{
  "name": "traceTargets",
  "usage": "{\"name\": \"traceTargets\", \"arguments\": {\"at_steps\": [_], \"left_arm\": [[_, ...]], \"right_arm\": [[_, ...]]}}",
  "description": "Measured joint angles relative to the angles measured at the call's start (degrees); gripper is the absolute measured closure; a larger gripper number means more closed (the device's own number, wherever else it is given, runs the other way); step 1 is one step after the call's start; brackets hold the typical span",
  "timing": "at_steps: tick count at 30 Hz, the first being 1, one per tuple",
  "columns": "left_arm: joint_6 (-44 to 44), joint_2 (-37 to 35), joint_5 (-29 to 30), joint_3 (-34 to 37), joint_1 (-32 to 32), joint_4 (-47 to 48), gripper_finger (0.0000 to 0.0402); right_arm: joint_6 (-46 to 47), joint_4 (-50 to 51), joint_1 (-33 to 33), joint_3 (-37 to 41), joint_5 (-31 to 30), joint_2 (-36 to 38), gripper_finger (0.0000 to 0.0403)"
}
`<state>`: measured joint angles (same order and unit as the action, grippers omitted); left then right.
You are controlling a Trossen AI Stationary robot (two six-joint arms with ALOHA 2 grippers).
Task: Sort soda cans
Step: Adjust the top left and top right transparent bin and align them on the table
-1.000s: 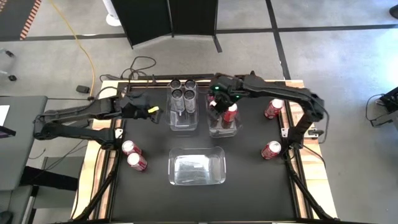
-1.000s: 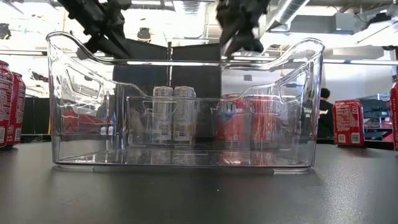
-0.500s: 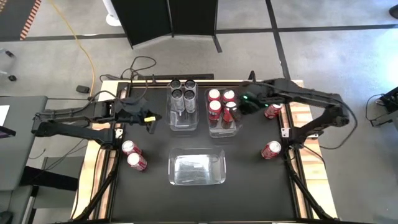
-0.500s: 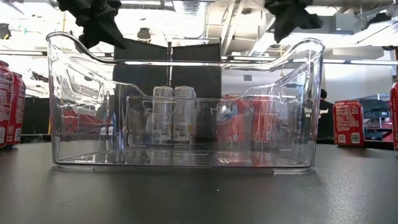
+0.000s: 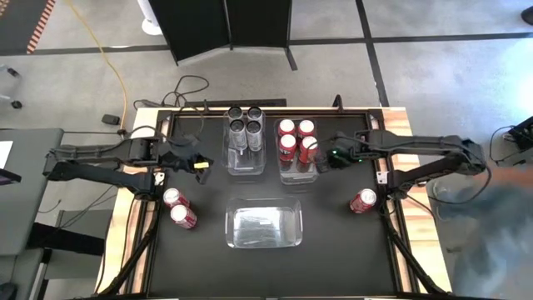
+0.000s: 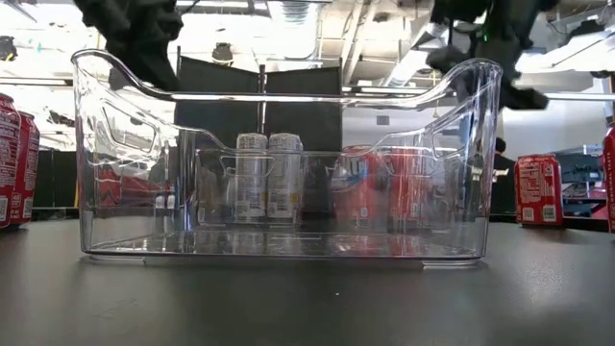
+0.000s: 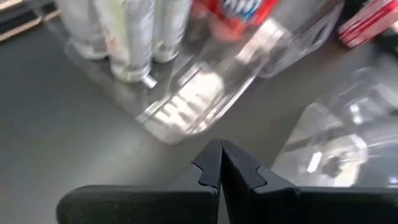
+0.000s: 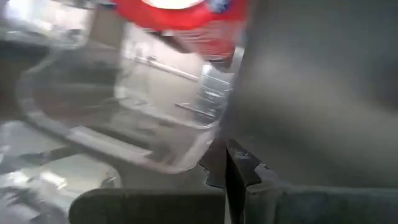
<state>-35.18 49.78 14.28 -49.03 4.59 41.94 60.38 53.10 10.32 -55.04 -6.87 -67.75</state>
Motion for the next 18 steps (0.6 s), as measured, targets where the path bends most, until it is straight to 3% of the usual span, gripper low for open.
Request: {"name": "traceTargets", "arguments": {"at_steps": [8, 13, 18], "left_arm": [[-4.7, 3.2, -1.2, 3.3, 0.1, 1.1, 0.0401], [-6.1, 4.7, -1.4, 3.5, -0.1, 1.0, 0.0401], [-6.5, 4.7, -0.8, 3.5, -0.1, 0.6, 0.0401]], "right_arm": [[-0.8, -2.0, 1.9, 7.0, 2.2, 0.0, 0.0394], [1.9, -7.0, -1.5, 10.4, 5.8, 0.0, 0.0394], [3.5, -14.4, -4.2, 12.0, 5.4, -0.5, 0.0395]]}}
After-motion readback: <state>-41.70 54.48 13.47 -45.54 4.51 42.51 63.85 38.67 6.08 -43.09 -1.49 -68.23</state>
